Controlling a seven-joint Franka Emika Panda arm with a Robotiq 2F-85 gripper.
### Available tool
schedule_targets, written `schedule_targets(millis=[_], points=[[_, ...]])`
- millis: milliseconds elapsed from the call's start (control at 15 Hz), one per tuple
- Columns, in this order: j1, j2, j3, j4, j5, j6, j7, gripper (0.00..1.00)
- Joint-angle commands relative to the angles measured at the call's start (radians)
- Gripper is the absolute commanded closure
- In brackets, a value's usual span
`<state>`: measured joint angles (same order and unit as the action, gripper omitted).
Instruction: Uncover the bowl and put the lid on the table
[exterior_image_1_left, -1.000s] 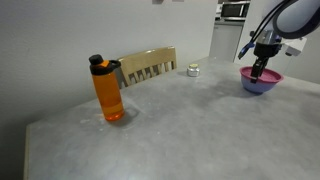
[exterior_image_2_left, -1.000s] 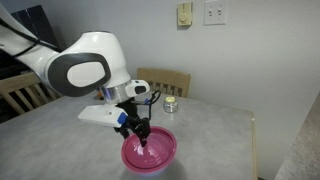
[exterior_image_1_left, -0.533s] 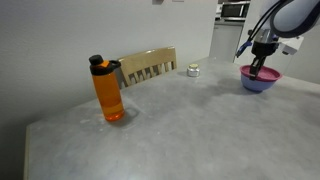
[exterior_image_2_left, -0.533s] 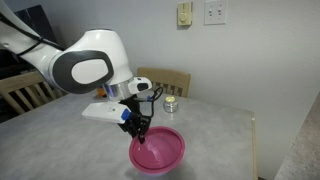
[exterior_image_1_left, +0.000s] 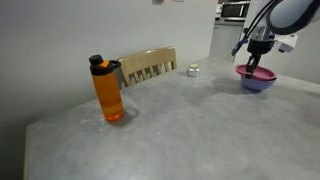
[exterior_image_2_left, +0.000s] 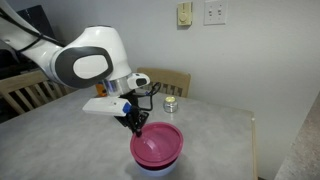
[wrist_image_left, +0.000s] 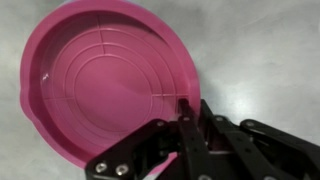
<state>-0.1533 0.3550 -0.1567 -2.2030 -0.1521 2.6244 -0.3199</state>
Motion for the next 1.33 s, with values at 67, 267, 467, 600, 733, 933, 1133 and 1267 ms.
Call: schedule_targets(millis=[67,267,467,600,733,933,1133,1267], points=[[-0.010,-0.065,0.035,-0.007,-0.007,-0.057,-0.024,0.97],[0.011,-0.108,0.045,-0.007,-0.027,-0.102,-0.015,0.97],[0.033,-0.148,0.064,-0.004,-0.032,-0.153,-0.014,0.97],[0.050,-0.170,0.082,0.000,-0.028,-0.186,-0.021,0.97],[0.067,-0.186,0.098,0.005,-0.031,-0.216,-0.024,0.97],[0.098,-0.192,0.125,0.024,-0.029,-0.255,-0.019,0.97],[0.121,-0.171,0.145,0.058,-0.012,-0.263,0.008,0.97],[0.133,-0.167,0.152,0.067,-0.005,-0.259,0.038,0.97]])
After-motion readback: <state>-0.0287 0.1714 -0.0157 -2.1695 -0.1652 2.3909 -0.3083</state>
